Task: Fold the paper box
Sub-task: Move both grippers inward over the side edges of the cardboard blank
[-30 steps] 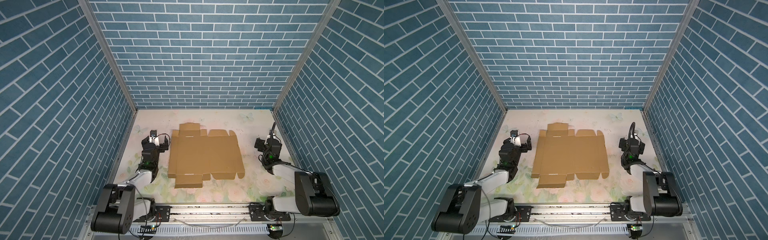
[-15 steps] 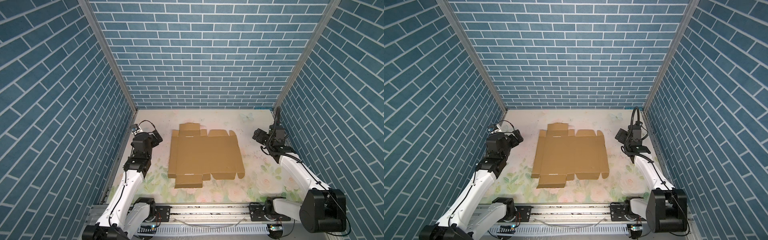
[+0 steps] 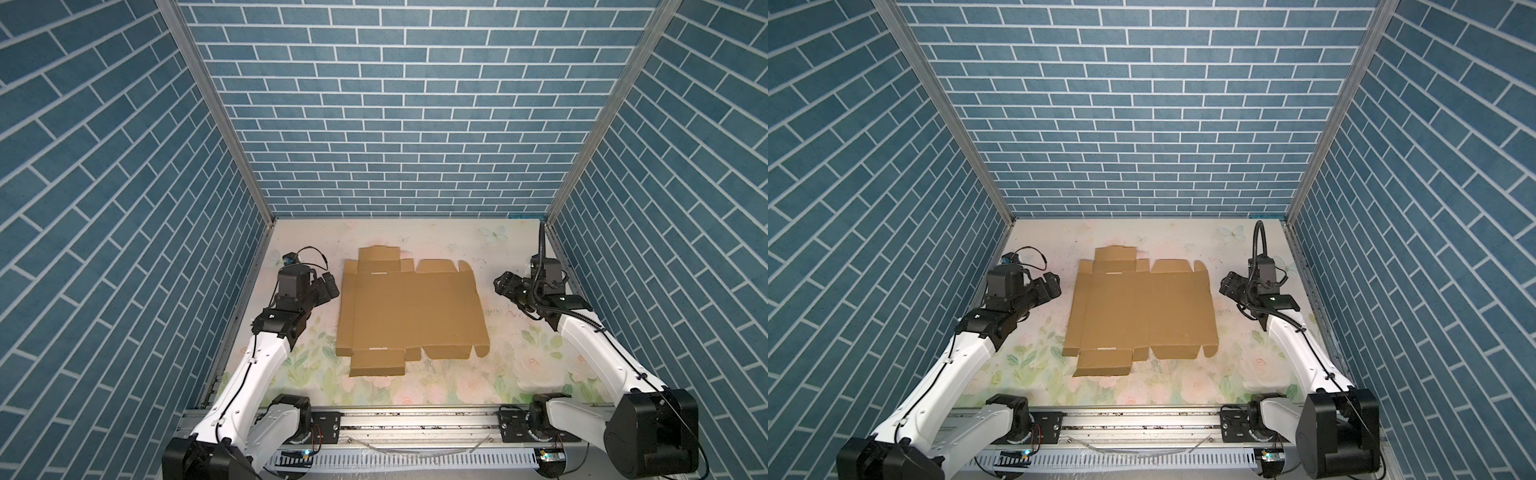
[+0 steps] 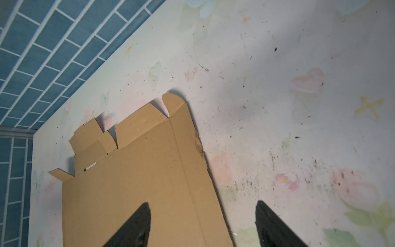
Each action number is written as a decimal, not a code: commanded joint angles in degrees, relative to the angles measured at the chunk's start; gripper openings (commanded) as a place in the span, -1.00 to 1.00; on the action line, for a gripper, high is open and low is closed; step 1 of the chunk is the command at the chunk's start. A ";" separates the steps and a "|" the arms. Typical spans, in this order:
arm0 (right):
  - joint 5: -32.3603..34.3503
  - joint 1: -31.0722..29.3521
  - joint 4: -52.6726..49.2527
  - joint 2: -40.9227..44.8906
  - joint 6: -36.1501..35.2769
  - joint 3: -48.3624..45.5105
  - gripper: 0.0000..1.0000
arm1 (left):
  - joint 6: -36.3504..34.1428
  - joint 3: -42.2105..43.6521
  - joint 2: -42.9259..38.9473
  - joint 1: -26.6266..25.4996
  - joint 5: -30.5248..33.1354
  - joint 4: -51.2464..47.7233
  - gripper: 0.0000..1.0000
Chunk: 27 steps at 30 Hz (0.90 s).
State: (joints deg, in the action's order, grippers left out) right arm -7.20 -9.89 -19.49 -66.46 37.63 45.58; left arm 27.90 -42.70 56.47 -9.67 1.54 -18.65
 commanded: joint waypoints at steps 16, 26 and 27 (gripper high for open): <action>-4.87 -12.26 -4.69 -7.24 2.62 -2.11 0.43 | 4.82 2.44 9.71 -11.12 -3.46 -1.29 0.78; -10.67 -6.53 -6.06 -9.13 -0.18 -3.62 0.23 | 6.84 2.52 19.10 -23.17 -6.29 4.18 0.72; -11.63 -4.61 -5.61 -8.87 -0.18 -4.35 0.23 | 7.43 4.23 19.71 -23.76 -6.82 5.46 0.71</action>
State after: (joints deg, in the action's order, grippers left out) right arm -16.78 -18.46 -23.00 -76.75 38.50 43.51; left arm 33.63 -40.60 75.20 -31.99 -3.42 -16.21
